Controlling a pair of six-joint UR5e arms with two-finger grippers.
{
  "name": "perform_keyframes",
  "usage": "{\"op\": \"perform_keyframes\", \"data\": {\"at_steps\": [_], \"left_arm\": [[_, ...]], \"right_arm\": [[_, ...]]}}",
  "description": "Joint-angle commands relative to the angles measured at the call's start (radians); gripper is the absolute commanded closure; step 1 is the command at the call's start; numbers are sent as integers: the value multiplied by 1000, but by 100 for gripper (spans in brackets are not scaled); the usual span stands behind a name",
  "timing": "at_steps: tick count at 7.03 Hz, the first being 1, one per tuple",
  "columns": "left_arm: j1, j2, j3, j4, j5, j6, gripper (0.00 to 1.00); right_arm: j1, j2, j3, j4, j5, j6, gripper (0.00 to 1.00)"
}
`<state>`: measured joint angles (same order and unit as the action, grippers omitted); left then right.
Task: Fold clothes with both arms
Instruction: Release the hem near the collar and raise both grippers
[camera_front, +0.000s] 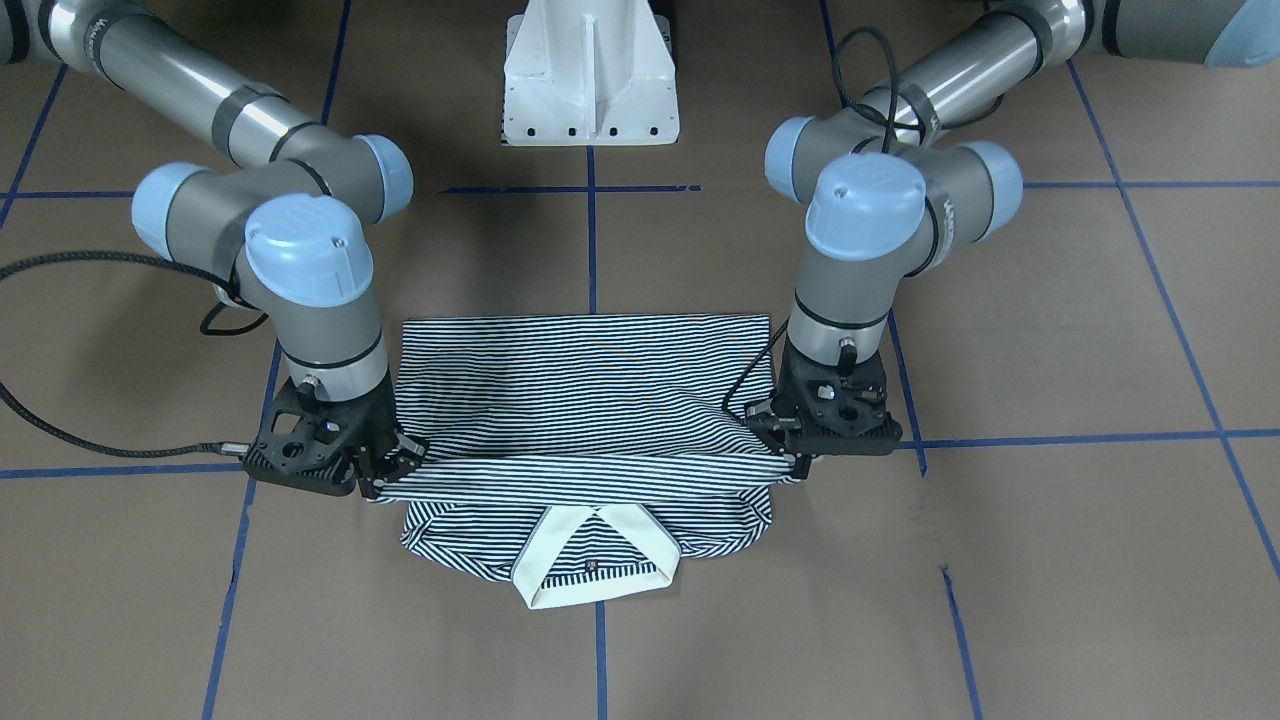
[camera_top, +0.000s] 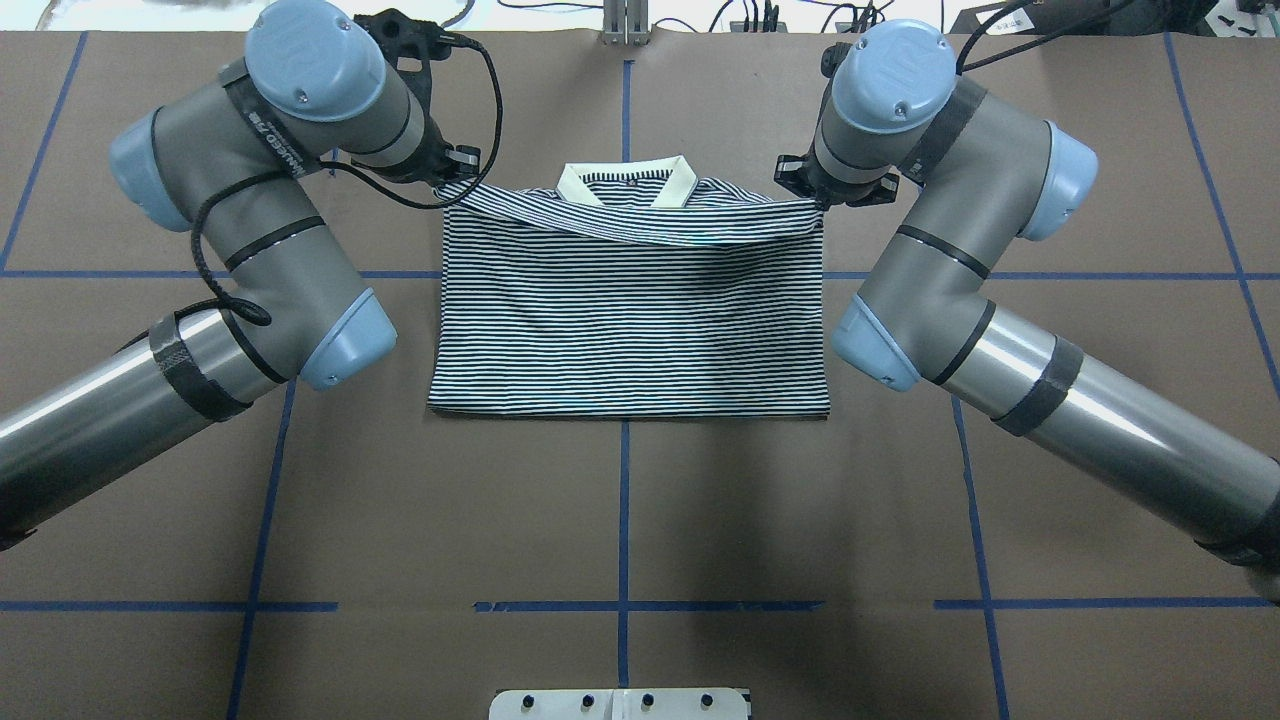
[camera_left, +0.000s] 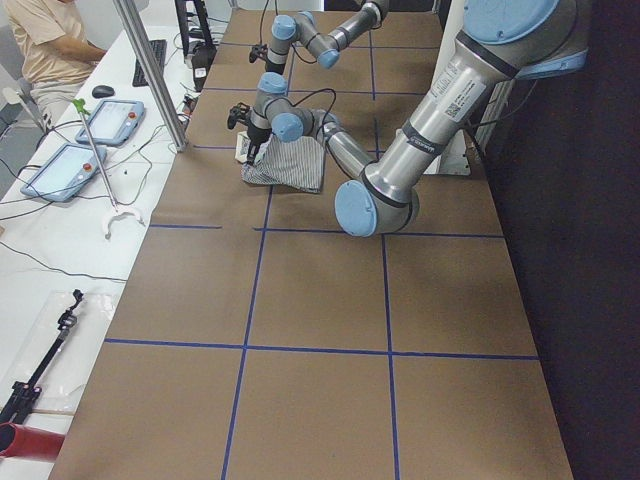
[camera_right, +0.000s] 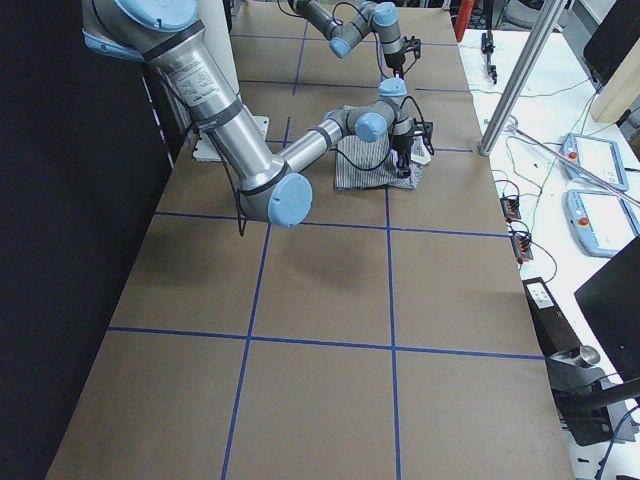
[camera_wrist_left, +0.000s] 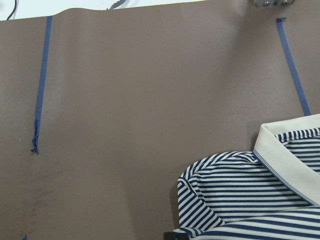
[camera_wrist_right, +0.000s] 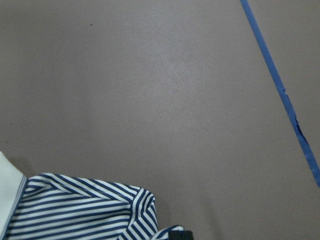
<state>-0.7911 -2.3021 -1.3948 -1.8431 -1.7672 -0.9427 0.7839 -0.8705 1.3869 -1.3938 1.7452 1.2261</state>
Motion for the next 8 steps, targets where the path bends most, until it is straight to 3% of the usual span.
{"op": "perform_keyframes", "data": {"at_steps": [1,3,4,5,6,8], "left_arm": [[3,-19,176,-143,11,9,100],[13,-13,195,-169,14,13,100],[13,-8,185,-171,14,13,81],[13,12,140,-170,11,15,1],[13,80,9,-165,0,63,0],[15,258,-244,-165,-116,179,0]], "right_arm": [[-3,22,-109,76,-19,-2,100],[-8,18,-121,85,-19,-11,100],[-12,13,-123,85,-21,-14,21],[-18,14,-123,99,-38,-19,0],[-2,16,-114,117,-26,-72,0],[84,-33,-59,127,130,-256,0]]}}
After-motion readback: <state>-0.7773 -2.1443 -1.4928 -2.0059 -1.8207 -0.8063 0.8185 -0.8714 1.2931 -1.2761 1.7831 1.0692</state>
